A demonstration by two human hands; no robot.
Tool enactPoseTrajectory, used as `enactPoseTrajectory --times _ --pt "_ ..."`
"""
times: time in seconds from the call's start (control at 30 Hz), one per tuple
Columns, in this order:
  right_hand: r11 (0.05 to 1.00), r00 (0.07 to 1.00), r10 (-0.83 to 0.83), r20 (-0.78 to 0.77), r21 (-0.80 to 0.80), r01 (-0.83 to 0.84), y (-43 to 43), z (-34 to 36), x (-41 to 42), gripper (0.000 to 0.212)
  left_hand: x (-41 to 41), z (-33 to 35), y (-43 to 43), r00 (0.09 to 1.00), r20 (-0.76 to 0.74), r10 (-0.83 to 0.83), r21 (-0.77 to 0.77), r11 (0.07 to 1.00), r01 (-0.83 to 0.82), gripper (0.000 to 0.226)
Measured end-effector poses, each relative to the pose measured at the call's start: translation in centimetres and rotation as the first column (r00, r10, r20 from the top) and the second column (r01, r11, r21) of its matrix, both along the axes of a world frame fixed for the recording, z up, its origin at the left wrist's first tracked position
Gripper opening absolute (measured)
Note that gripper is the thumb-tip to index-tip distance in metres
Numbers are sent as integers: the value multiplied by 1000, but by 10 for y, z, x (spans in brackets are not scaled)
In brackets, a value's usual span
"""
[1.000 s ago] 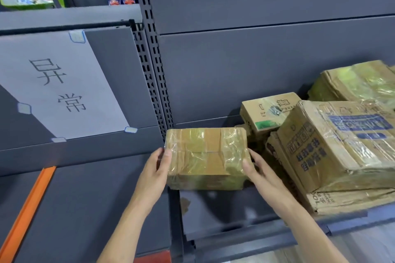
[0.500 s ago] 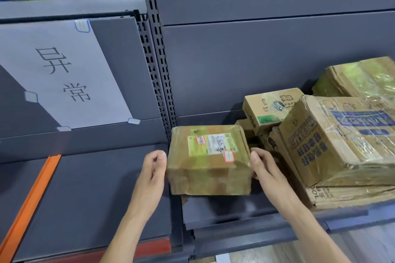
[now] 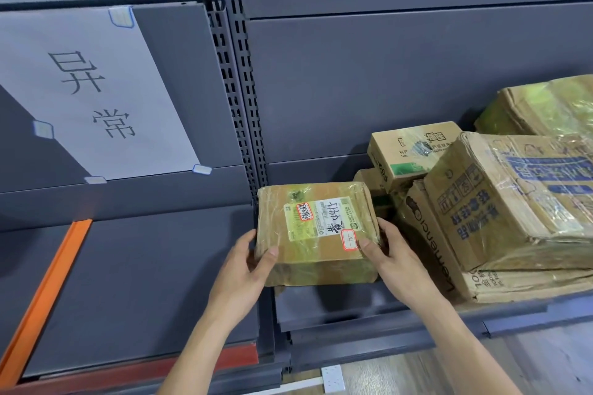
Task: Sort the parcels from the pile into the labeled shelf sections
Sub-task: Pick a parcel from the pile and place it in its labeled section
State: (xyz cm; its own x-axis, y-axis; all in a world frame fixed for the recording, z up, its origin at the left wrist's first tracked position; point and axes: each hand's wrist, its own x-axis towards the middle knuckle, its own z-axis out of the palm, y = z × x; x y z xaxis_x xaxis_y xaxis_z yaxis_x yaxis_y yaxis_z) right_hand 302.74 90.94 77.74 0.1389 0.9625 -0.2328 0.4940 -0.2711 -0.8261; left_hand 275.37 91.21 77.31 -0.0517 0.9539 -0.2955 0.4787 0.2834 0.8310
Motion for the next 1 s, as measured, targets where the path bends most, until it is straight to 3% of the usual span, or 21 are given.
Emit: enactPoseTrajectory --times 0.1,0.33,0.5,0.6,0.73,0.87,1.0 --pt "1000 1000 -23 -3 3 23 1 -1 -2 55 0 -2 -3 1000 -3 -13 6 1000 13 83" --pt "1000 997 -8 75 -29 10 4 6 -12 56 -9 -9 5 999 -26 -33 50 998 34 72" --pt "997 996 54 68 -65 -50 -16 6 -23 112 -16 -10 25 985 -91 148 142 981 -134 54" --pt "1000 995 20 96 -19 -19 -34 6 -30 102 -14 -10 30 982 -123 146 120 984 -131 65" --pt "993 910 1 415 107 -50 -22 20 -22 75 -3 -5 15 978 -162 130 -30 990 -137 99" --pt "982 829 154 538 6 -186 18 29 -22 87 32 -5 -11 991 -132 -9 -84 996 -2 109" --pt "987 855 159 494 -61 -148 33 21 -31 92 37 -12 -6 998 -57 -16 -90 996 11 99"
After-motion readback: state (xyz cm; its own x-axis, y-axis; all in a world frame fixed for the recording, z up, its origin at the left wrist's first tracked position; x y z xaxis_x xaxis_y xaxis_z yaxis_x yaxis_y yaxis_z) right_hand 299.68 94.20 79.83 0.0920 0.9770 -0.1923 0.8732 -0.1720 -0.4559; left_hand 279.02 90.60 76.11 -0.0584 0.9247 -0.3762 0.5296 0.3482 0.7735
